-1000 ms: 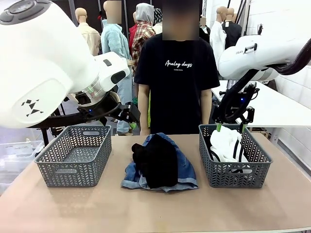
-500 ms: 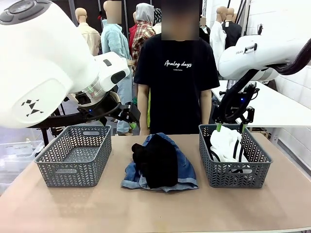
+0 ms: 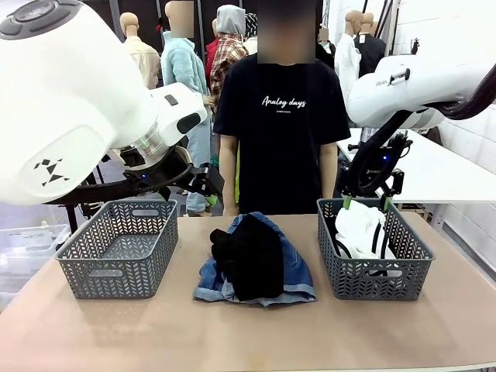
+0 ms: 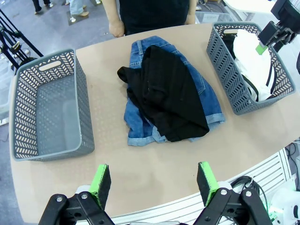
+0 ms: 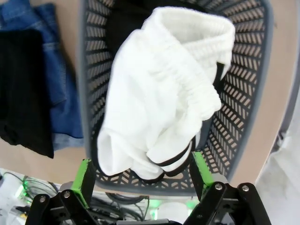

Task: Sort the tops and bottoms.
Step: Lift clothes from the center of the table with your left hand.

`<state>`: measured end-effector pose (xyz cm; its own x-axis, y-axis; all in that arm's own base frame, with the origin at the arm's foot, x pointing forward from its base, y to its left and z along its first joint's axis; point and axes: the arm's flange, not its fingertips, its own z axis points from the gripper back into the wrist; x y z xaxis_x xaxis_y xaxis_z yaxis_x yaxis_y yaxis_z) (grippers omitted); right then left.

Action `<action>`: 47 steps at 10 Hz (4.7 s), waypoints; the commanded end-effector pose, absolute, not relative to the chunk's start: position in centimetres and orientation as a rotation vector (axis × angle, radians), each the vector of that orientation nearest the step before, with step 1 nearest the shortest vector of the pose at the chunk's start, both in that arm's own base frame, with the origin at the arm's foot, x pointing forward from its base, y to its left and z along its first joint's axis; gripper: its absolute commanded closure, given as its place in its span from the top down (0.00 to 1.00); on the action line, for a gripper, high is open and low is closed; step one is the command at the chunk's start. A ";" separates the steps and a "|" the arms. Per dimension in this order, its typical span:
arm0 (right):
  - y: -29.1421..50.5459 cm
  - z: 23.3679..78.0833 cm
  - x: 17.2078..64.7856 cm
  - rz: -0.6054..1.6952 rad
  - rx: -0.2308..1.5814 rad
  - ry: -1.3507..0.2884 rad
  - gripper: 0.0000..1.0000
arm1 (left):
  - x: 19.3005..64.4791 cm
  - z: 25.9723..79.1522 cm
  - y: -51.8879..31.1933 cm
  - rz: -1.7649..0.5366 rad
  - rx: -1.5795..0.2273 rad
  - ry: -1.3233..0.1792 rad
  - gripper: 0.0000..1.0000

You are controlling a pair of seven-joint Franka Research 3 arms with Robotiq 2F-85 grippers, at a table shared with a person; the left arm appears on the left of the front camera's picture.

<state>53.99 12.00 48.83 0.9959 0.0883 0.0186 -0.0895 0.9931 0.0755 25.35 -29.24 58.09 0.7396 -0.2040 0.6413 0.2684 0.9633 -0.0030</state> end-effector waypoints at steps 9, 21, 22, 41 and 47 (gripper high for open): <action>17.1 59.7 50.6 0.857 0.191 -0.271 1.00 | 25.4 58.0 -29.0 -0.262 -0.107 -0.693 0.96; 17.9 62.1 46.1 0.865 0.209 -0.363 1.00 | 25.4 58.0 -29.0 -0.262 -0.107 -0.693 0.96; 17.9 62.1 46.1 0.865 0.209 -0.363 1.00 | 25.3 58.1 -29.2 -0.260 -0.097 -0.692 0.96; 17.9 62.1 46.1 0.865 0.209 -0.363 1.00 | 45.4 51.0 -28.8 -0.080 -0.204 -0.473 0.96; 17.9 62.1 46.1 0.865 0.209 -0.363 1.00 | 51.5 42.4 -37.0 -0.143 -0.148 -0.203 0.96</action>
